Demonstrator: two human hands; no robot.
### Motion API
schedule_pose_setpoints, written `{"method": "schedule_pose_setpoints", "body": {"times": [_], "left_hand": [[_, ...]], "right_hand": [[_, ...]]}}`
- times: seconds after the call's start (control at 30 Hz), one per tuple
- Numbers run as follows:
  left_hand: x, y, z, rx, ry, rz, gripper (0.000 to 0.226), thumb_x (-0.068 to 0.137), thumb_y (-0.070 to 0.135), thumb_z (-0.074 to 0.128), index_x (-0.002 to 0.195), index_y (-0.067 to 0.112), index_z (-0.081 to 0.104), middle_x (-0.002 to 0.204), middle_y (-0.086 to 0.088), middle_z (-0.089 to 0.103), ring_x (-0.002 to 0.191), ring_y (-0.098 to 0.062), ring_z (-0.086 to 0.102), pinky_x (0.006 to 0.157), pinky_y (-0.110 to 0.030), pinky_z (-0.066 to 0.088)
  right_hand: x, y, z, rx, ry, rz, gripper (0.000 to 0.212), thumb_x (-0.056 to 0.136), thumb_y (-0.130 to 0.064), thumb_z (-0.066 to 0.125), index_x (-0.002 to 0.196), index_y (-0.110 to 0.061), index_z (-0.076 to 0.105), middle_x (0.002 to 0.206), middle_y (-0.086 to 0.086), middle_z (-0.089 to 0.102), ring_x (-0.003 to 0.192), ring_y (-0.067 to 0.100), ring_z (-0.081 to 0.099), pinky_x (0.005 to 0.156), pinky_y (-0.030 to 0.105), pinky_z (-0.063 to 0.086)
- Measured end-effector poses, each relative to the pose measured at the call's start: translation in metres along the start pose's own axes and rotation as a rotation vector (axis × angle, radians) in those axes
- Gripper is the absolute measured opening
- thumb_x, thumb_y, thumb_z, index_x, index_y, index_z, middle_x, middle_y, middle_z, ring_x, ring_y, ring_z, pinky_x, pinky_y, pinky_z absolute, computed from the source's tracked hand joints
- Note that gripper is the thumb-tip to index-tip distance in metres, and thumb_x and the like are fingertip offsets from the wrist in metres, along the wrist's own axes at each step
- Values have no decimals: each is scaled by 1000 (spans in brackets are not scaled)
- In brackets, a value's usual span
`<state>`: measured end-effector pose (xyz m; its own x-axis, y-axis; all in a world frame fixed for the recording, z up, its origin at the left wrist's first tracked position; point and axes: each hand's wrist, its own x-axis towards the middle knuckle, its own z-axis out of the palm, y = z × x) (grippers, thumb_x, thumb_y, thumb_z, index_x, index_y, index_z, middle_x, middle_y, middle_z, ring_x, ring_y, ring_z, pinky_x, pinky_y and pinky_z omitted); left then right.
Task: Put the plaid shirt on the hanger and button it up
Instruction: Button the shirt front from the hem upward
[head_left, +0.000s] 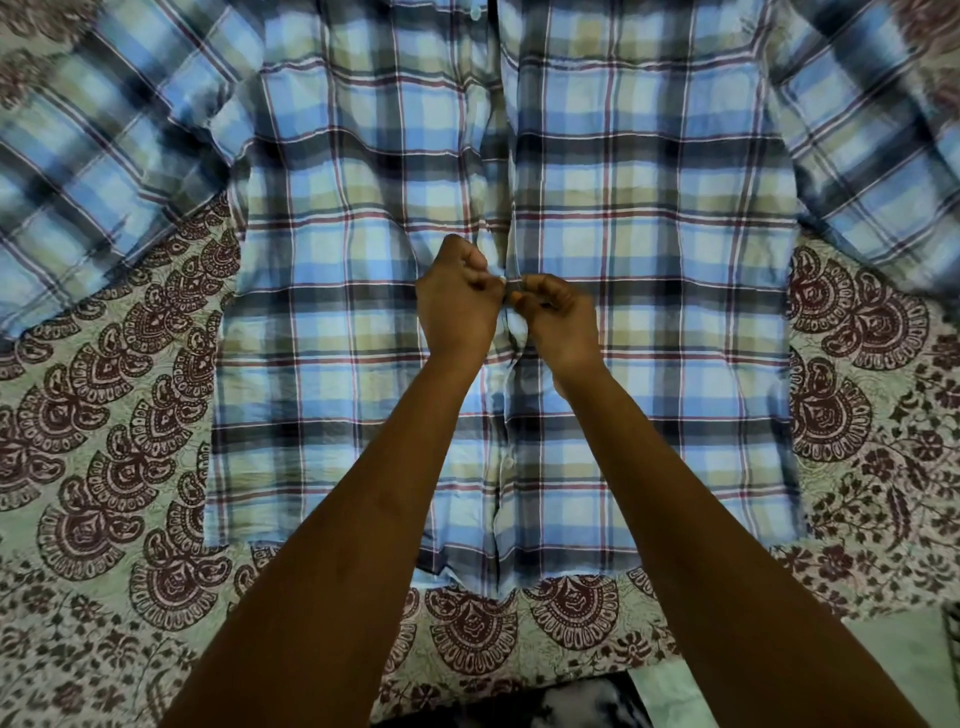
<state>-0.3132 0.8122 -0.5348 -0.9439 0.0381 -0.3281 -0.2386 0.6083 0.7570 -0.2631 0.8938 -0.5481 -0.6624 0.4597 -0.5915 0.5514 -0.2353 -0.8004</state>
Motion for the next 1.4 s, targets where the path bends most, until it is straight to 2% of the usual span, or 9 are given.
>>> {"method": "schedule_pose_setpoints", "body": {"times": [0.13,0.2,0.37,0.5,0.57,0.73,0.97,1.13,1.4], "left_hand": [[-1,4,2,80,4,10,14,78,0,58,80,14,57,66,14,51,58,-1,46,54,-2,36],[1,4,3,102,-25,-10,11,81,2,59,86,9,66,77,7,62,67,-3,52,56,2,35],[4,1,-2,-84,-92,-138,10,81,-3,62,85,2,70,91,-14,71,78,-15,63,80,-29,55],[6,3,-3,-119,-101,-204,12,80,-5,63,86,1,70,91,-19,71,83,-30,68,83,-39,57],[8,5,0,-137,-79,-258,16,79,-6,59,88,1,71,92,-20,71,86,-34,68,82,-43,57],[3,7,5,-220,-82,-331,9,81,7,63,86,7,70,91,-16,71,79,-26,65,80,-41,57],[6,2,15,-350,14,-497,8,80,6,68,84,13,66,95,-9,71,88,-21,67,85,-35,56],[4,4,20,-337,52,-509,17,80,8,67,73,22,61,88,-4,69,84,-20,66,81,-35,57],[3,2,19,-294,2,-460,8,83,9,64,84,17,62,91,-5,68,87,-20,65,81,-33,55]], "right_hand": [[0,2,1,-31,6,-19,15,86,4,57,89,-9,63,92,9,65,91,21,61,91,31,50],[0,2,1,-5,3,-10,15,86,5,56,92,-7,62,86,7,64,87,20,60,89,27,51],[2,-2,-9,-98,-84,-26,16,93,-6,51,95,-10,66,88,0,64,79,8,59,77,21,48],[10,-5,-8,-137,-62,-81,10,85,1,60,90,0,69,87,11,67,78,21,63,82,37,53],[13,-4,-5,-198,-27,-81,5,80,-6,67,81,-10,70,83,9,69,79,24,66,81,41,55],[4,-4,3,-529,113,-239,7,82,-24,65,80,-17,67,76,-5,67,72,13,61,65,27,46],[-4,6,15,-578,226,-342,11,89,-21,59,89,-14,66,84,4,71,73,17,64,52,12,31],[-2,5,14,-586,229,-325,14,90,-22,57,92,-12,66,85,5,72,75,18,64,52,13,29],[6,-2,8,-378,184,-124,12,85,-23,62,83,-14,71,82,4,72,76,18,66,67,27,51]]}}
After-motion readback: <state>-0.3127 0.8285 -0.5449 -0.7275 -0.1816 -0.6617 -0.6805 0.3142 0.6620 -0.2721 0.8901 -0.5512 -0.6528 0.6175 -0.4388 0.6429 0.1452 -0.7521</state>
